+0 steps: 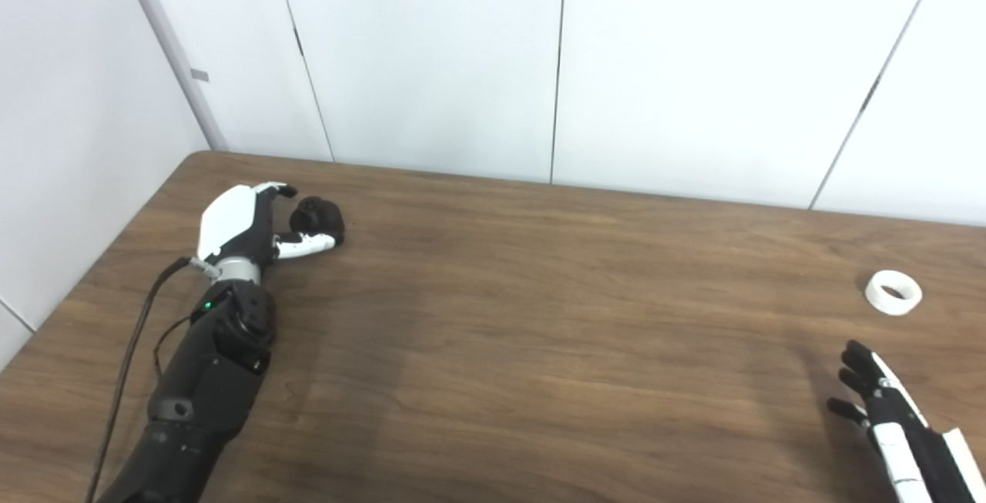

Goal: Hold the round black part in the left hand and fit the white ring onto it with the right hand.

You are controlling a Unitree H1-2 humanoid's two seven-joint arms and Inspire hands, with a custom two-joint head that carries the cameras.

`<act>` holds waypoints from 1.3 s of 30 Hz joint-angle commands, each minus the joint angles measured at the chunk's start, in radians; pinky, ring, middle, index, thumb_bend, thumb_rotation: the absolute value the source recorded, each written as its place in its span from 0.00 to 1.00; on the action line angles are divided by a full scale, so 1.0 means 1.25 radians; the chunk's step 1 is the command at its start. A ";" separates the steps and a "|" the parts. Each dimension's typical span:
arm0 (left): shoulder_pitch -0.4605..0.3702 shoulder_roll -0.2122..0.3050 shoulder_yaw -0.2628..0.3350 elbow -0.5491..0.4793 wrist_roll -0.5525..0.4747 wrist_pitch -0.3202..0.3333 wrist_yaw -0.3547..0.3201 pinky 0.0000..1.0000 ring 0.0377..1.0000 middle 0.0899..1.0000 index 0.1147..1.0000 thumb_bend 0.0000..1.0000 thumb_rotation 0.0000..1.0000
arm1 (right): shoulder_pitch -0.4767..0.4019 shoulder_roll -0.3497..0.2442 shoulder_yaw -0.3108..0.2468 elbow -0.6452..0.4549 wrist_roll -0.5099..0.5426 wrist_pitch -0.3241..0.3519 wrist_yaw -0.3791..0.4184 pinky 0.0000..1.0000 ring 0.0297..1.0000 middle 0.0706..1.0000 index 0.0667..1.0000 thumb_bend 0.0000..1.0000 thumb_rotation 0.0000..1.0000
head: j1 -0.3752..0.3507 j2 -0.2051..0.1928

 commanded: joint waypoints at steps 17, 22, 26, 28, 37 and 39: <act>-0.071 0.055 -0.048 0.035 0.047 0.005 0.017 1.00 0.97 0.90 0.71 0.89 0.34 | 0.003 -0.007 -0.005 -0.022 0.007 0.008 0.003 0.88 0.92 0.93 0.93 0.45 1.00 | 0.004 0.003; -0.073 0.061 -0.053 0.045 0.055 0.005 0.017 1.00 0.97 0.90 0.71 0.87 0.32 | 0.006 -0.005 -0.006 -0.025 0.022 0.017 0.007 0.88 0.92 0.93 0.94 0.45 1.00 | 0.005 0.005; -0.072 0.063 -0.055 0.047 0.060 0.012 0.017 1.00 0.97 0.89 0.70 0.86 0.31 | 0.007 -0.006 -0.005 -0.025 0.022 0.017 0.004 0.88 0.92 0.93 0.93 0.45 0.99 | 0.005 0.005; -0.071 0.064 -0.057 0.046 0.065 0.015 0.017 1.00 0.97 0.89 0.69 0.86 0.31 | 0.007 -0.005 -0.005 -0.024 0.023 0.015 0.004 0.88 0.92 0.93 0.93 0.44 0.99 | 0.005 0.005; -0.071 0.064 -0.055 0.042 0.063 0.016 0.009 1.00 0.97 0.88 0.68 0.85 0.30 | 0.007 -0.006 -0.005 -0.026 0.028 0.019 0.005 0.91 0.93 0.94 0.93 0.45 1.00 | 0.006 0.007; -0.071 0.063 -0.053 0.039 0.060 0.017 0.006 1.00 0.97 0.88 0.68 0.85 0.30 | 0.008 -0.006 -0.005 -0.026 0.028 0.018 0.005 0.90 0.93 0.94 0.93 0.45 0.99 | 0.006 0.007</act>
